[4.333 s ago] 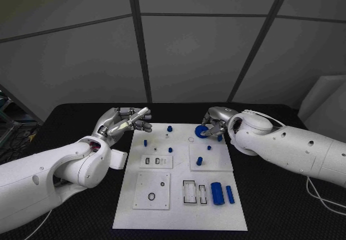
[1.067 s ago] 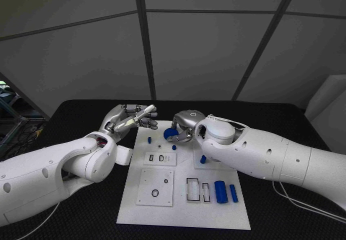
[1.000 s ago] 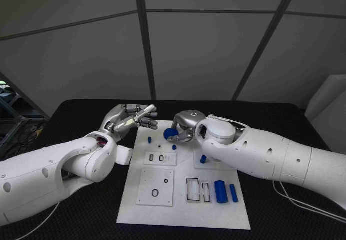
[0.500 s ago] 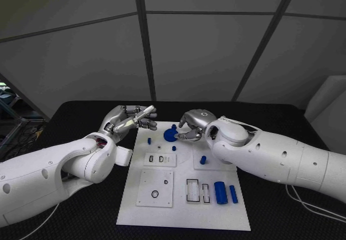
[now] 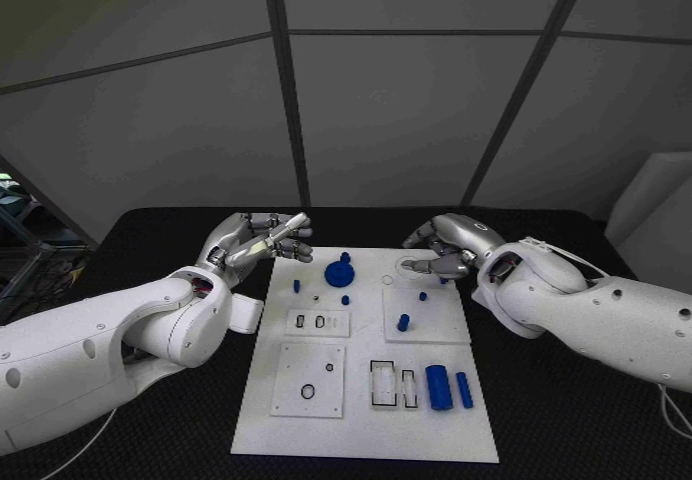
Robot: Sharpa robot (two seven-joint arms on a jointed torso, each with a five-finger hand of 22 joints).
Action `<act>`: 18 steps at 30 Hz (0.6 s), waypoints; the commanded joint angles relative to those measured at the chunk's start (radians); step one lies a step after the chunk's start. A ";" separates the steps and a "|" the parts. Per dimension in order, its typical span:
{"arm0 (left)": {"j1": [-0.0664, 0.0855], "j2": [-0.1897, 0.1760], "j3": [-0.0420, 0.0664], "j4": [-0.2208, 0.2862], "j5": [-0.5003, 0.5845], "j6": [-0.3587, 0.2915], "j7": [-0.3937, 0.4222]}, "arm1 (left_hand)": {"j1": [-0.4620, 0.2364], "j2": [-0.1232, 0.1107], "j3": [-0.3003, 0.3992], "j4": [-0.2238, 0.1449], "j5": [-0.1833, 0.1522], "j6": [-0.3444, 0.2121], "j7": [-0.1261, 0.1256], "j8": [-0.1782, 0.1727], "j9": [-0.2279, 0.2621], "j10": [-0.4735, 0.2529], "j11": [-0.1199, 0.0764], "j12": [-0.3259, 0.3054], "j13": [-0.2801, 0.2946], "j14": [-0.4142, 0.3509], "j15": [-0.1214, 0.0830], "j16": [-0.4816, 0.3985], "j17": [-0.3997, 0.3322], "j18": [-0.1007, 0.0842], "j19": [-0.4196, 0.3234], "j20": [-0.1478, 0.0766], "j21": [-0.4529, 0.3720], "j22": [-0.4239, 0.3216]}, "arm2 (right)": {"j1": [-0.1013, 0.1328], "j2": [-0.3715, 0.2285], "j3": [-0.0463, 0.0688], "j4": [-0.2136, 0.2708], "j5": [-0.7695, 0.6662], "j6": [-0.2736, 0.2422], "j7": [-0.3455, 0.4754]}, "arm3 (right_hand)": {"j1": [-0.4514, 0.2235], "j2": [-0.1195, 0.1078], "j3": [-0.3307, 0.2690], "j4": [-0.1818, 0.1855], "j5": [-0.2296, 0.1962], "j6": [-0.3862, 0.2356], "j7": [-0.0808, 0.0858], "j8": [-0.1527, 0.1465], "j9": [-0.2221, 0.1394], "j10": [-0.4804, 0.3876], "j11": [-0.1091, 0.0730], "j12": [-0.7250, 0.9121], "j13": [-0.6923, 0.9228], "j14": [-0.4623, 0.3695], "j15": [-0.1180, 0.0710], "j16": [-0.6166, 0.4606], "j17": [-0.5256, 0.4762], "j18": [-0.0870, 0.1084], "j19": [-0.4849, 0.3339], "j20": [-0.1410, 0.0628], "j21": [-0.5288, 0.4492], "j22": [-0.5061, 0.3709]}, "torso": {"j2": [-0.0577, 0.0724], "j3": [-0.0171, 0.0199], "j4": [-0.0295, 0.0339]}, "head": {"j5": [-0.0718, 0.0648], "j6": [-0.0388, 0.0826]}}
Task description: Assemble the parts on the task board
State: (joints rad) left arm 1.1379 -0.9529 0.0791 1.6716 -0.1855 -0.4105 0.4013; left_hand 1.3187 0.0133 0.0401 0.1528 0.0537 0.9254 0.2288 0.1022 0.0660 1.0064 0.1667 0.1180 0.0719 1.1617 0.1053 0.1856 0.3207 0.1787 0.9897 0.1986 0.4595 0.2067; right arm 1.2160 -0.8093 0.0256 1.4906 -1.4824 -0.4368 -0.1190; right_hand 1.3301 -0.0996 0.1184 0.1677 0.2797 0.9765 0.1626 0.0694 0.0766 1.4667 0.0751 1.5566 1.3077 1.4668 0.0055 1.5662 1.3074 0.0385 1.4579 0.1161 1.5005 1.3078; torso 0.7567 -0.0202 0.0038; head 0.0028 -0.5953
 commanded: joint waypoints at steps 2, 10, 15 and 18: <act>0.001 0.000 0.001 0.000 -0.007 0.008 0.007 | -0.005 0.006 -0.001 -0.004 0.004 -0.002 0.001 -0.005 0.000 -0.006 0.004 -0.004 -0.001 -0.007 0.001 -0.006 0.001 0.002 0.003 0.006 0.002 0.000 | 0.002 -0.048 0.000 -0.001 0.215 0.008 0.152 | 0.030 -0.005 0.000 -0.025 -0.008 0.009 -0.002 -0.002 -0.001 0.092 0.003 -0.003 0.246 0.104 -0.003 0.005 0.263 0.000 -0.006 -0.001 -0.007 0.091 | 0.000 0.0008 -0.0017 | -0.009 0.007; -0.001 0.006 0.000 -0.006 -0.007 0.011 0.008 | -0.005 0.006 -0.001 -0.004 0.004 -0.002 0.001 -0.005 0.000 -0.006 0.004 -0.004 -0.001 -0.007 0.001 -0.006 0.001 0.002 0.003 0.006 0.002 0.000 | -0.007 -0.086 0.000 -0.073 0.278 0.042 0.222 | 0.054 -0.014 -0.004 -0.051 -0.008 0.002 -0.005 -0.005 -0.004 0.087 0.000 -0.010 0.240 0.104 -0.006 0.005 0.263 0.003 -0.015 -0.005 -0.014 0.078 | 0.002 0.0024 0.0000 | -0.035 0.011; -0.003 0.007 0.000 -0.010 -0.007 0.011 0.008 | -0.005 0.006 -0.001 -0.004 0.004 -0.002 0.001 -0.005 0.000 -0.006 0.004 -0.004 -0.001 -0.007 0.001 -0.006 0.001 0.002 0.003 0.006 0.002 0.000 | -0.024 -0.088 0.000 -0.101 0.287 0.062 0.237 | 0.056 -0.017 -0.007 -0.055 -0.009 -0.003 -0.003 -0.006 -0.005 0.085 0.000 -0.014 0.237 0.104 -0.005 0.005 0.263 0.004 -0.017 -0.005 -0.016 0.075 | 0.003 0.0004 0.0019 | -0.035 0.010; -0.004 0.007 0.000 -0.012 -0.007 0.011 0.008 | -0.005 0.006 -0.001 -0.004 0.004 -0.002 0.001 -0.005 0.000 -0.006 0.004 -0.004 -0.001 -0.007 0.001 -0.006 0.001 0.002 0.003 0.006 0.002 0.000 | -0.031 -0.089 0.000 -0.106 0.289 0.073 0.237 | 0.055 -0.018 -0.009 -0.055 -0.009 -0.005 -0.002 -0.006 -0.005 0.084 0.001 -0.015 0.235 0.104 -0.004 0.005 0.263 0.004 -0.018 -0.004 -0.017 0.074 | 0.003 -0.0004 0.0022 | -0.036 0.008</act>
State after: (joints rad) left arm 1.1334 -0.9465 0.0792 1.6606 -0.1855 -0.4103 0.4015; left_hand 1.3187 0.0134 0.0401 0.1528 0.0537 0.9255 0.2287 0.1022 0.0660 1.0063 0.1667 0.1181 0.0719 1.1617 0.1053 0.1858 0.3205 0.1787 0.9897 0.1986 0.4595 0.2067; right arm 1.1857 -0.8982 0.0247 1.3870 -1.2263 -0.3970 0.0783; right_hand 1.3766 -0.1183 0.1086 0.1180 0.2761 0.9797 0.1593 0.0694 0.0727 1.4667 0.0751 1.5472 1.3077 1.4668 0.0054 1.5662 1.3073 0.0385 1.4456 0.1106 1.4902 1.3077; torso 0.7594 -0.0191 0.0048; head -0.0321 -0.5848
